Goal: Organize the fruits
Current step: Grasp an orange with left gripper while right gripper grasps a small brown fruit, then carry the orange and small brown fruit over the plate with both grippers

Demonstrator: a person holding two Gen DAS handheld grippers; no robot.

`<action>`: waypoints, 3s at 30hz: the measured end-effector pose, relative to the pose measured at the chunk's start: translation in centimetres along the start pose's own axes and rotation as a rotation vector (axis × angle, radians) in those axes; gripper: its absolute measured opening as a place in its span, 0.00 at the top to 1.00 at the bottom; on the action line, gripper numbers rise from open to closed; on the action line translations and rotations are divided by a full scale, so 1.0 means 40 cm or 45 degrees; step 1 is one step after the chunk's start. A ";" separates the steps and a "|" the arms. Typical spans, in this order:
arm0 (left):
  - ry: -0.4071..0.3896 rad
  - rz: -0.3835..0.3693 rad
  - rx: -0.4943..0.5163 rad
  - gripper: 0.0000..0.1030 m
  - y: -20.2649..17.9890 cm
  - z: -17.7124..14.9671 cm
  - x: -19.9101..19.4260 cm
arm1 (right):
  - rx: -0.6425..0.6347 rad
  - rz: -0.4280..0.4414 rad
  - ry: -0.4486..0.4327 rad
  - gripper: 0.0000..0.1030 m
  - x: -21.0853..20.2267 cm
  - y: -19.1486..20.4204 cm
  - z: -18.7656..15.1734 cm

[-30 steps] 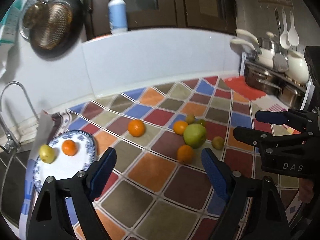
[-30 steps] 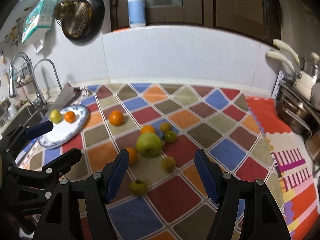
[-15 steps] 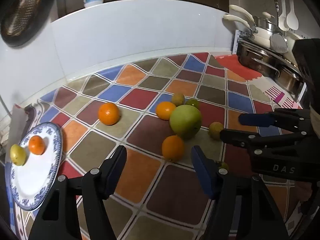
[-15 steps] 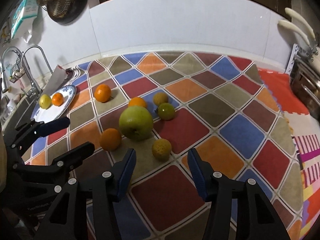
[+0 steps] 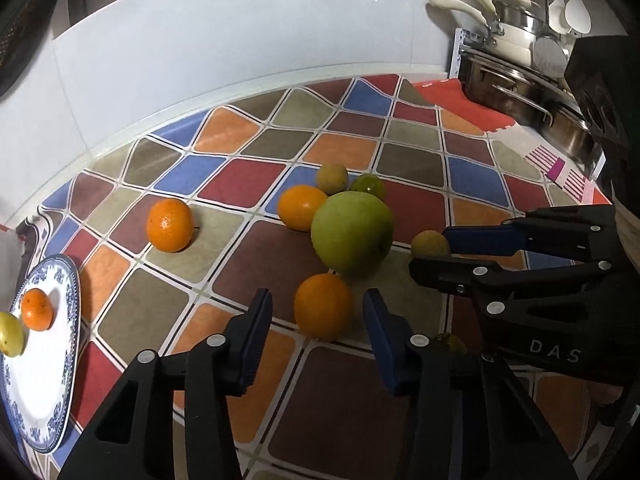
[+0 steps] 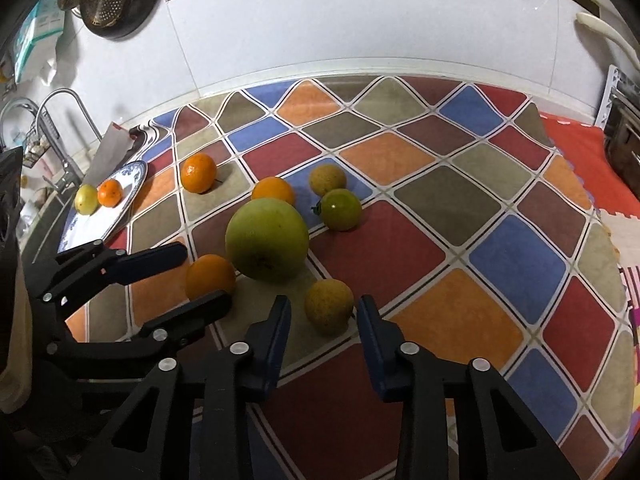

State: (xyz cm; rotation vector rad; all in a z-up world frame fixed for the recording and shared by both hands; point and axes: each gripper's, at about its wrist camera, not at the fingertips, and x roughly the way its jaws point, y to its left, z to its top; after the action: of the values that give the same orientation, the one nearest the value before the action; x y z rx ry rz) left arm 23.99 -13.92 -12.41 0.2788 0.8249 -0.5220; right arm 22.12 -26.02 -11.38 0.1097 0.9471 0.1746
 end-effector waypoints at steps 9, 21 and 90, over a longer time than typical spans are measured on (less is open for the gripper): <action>0.021 -0.016 -0.048 0.70 0.013 -0.008 0.006 | 0.001 0.000 0.005 0.74 0.005 -0.001 -0.003; -0.120 0.052 -0.120 0.70 0.032 -0.005 -0.127 | -0.032 0.027 -0.098 0.74 -0.085 0.046 0.002; -0.190 0.366 -0.444 0.70 0.633 -0.246 -0.350 | -0.349 0.269 -0.153 0.74 0.072 0.707 0.151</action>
State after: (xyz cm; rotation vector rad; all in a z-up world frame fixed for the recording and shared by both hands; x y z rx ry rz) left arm 23.68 16.22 -7.32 0.0342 0.7018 -0.1228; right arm 25.84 2.15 -5.37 -0.0329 0.7827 0.4855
